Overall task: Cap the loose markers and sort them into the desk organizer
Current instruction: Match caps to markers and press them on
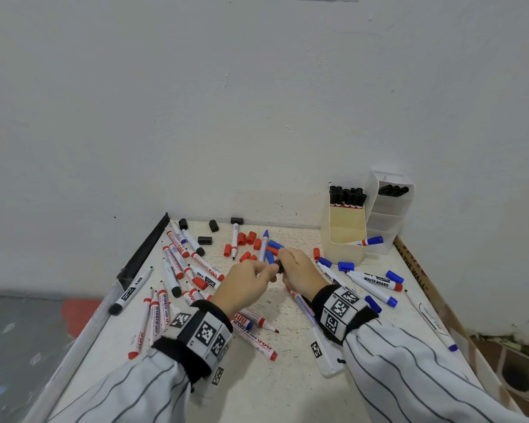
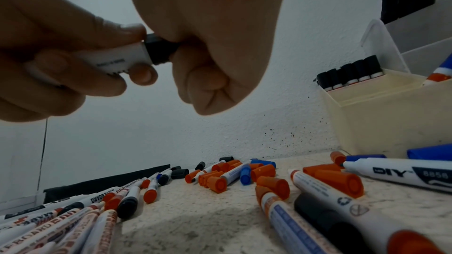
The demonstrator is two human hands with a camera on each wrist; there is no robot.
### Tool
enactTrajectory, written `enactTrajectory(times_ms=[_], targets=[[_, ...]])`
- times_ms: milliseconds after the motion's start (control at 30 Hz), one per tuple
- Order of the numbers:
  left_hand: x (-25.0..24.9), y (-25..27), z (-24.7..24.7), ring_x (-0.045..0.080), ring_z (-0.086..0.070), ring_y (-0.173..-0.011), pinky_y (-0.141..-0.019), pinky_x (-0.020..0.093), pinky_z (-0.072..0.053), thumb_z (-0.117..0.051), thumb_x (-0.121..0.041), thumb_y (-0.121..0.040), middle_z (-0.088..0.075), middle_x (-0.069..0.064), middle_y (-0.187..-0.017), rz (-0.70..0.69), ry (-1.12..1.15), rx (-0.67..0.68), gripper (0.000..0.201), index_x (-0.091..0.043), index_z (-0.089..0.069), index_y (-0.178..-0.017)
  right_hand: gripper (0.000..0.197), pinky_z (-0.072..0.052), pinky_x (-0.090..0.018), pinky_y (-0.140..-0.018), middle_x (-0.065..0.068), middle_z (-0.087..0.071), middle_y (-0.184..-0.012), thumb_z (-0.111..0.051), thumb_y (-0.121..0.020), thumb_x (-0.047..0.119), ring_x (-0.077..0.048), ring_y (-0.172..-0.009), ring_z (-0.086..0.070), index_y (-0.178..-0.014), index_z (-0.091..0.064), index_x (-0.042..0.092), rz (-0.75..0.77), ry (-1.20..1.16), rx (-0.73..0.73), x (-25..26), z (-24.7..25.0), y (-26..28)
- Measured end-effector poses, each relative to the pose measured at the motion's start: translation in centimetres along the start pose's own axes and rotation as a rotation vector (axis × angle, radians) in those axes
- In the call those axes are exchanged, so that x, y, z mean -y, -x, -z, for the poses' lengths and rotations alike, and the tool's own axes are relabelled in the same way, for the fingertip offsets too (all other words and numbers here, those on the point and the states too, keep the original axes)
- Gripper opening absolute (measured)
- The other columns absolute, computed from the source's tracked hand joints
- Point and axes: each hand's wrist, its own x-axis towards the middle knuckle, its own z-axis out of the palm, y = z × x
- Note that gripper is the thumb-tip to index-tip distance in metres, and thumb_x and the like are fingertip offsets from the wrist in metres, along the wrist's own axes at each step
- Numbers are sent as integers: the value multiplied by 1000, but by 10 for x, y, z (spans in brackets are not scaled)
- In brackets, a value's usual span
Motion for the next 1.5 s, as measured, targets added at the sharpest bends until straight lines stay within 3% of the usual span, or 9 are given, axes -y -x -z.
enactTrajectory(times_ms=[167,367,467,567,967,1067,1267,1400,1500], targets=[[1,-2,-3,7,-46,-61,-51,19,-33,-37,-42,-97,-57,-2,-74,-109,-401,-93,37,-18,-65,-99,34,-23,-25,-47,0,-31,-57,-25,-97,15,-11,-50,-26,-65,-37,15,-51,89,60,-3,4,0],[-2,-7,3,3,-45,-52,-58,25,-43,-40,-38,-98,-54,-8,-65,-46,-84,3,43,-5,-69,-97,32,-29,-14,-55,12,-39,-70,-27,-101,18,1,-59,-35,-76,-39,34,31,33,27,-6,4,6],[-7,-4,8,2,-33,-34,-38,17,-27,-39,-40,-98,-45,-7,-57,59,148,116,47,-1,-65,-95,31,-26,-17,-47,-1,-37,-67,-28,-101,19,-3,-51,-31,-73,-42,21,56,-55,68,-8,3,9],[-6,-2,13,8,-24,-40,-39,19,-20,-38,-46,-96,-41,-2,-58,154,267,219,45,-11,-65,-90,32,-28,-17,-45,-4,-38,-69,-27,-101,28,-10,-57,-34,-77,-47,21,40,-123,48,-11,1,10],[6,-19,9,8,-30,-42,-40,19,-26,-33,-49,-97,-46,-2,-64,93,46,279,43,-17,-62,-90,32,-32,-19,-58,8,-42,-66,-25,-101,38,-6,-58,-37,-84,-48,22,37,75,109,-23,6,7],[5,-27,7,12,-46,-62,-55,19,-35,-32,-49,-97,-57,0,-80,4,29,273,43,-16,-61,-99,23,-38,-21,-57,5,-50,-69,-33,-100,33,-7,-58,-44,-90,-49,19,97,199,106,-20,29,-3],[23,-42,3,19,-50,-116,-98,31,-41,-56,-37,-90,-49,2,-131,86,-377,373,48,-22,-42,-133,10,-53,-21,-66,-3,-59,-89,-53,-91,11,-13,-71,-58,-100,-51,15,208,-5,-348,2,108,-10],[33,-44,-2,15,-52,-108,-101,35,-43,-67,-26,-81,-55,-5,-120,112,-637,448,33,-27,-59,-112,23,-46,-3,-66,1,-59,-89,-62,-86,10,5,-71,-55,-107,-56,8,318,110,-801,6,168,-8],[35,-47,-2,12,-56,-102,-99,34,-45,-69,-24,-80,-63,-6,-114,111,-724,494,23,-26,-67,-103,23,-40,3,-65,-4,-59,-93,-58,-86,4,-8,-72,-55,-108,-59,2,340,260,-944,-3,196,-8]])
